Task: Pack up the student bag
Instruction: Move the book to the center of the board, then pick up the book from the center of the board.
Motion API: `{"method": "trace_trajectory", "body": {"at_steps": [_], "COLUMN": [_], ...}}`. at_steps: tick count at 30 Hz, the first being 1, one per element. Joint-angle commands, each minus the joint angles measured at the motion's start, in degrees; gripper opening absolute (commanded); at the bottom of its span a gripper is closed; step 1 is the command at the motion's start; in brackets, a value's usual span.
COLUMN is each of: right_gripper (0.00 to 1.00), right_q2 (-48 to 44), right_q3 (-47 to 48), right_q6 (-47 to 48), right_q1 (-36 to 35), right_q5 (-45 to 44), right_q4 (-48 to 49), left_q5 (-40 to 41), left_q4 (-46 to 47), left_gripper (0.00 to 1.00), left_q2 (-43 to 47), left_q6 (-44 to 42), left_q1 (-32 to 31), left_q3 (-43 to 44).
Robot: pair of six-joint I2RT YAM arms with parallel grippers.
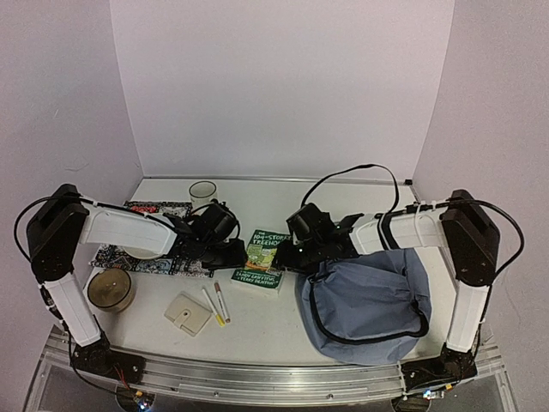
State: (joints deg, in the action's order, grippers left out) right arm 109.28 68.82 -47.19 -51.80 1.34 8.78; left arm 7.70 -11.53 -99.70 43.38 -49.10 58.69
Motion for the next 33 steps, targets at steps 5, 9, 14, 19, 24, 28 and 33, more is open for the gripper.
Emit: {"method": "trace_trajectory", "body": {"at_steps": [5,9,14,19,24,28,33], "right_gripper": [0.50,0.49,0.48,0.41,0.38,0.36,0.32], "right_q2": [6.1,6.5,5.7,0.8,-3.9,-4.5,-2.2], "right_q3": [1.8,1.2,1.1,-1.0,-2.6,-3.0,-3.9], "right_q6": [-1.7,-1.3,-2.0,-4.4,-5.6,-6.2,-8.5], "right_q1": [0.3,0.4,0.6,1.1,1.3,1.4,1.5], "right_q5": [0.7,5.3,11.8,14.5,13.8,14.3,14.7], "right_q4": [-0.7,4.1,9.2,14.7,17.1,18.2,19.1], "left_q5": [-2.3,-5.7,-11.5,-14.6,-15.2,-14.8,-15.1], "left_q4": [1.4,3.1,7.1,10.2,12.8,13.7,14.7], "left_gripper": [0.55,0.53,0.49,0.47,0.47,0.47,0.47], "left_q2": [-5.4,-6.6,-7.1,-6.5,-5.2,-4.8,-4.6], "left_q6": [-0.3,0.6,3.3,6.0,8.2,9.3,10.3], "left_q1": [0.4,0.4,0.3,0.2,0.1,0.1,0.1], "left_q3": [3.3,3.2,2.3,1.2,-0.5,-1.1,-1.7]}}
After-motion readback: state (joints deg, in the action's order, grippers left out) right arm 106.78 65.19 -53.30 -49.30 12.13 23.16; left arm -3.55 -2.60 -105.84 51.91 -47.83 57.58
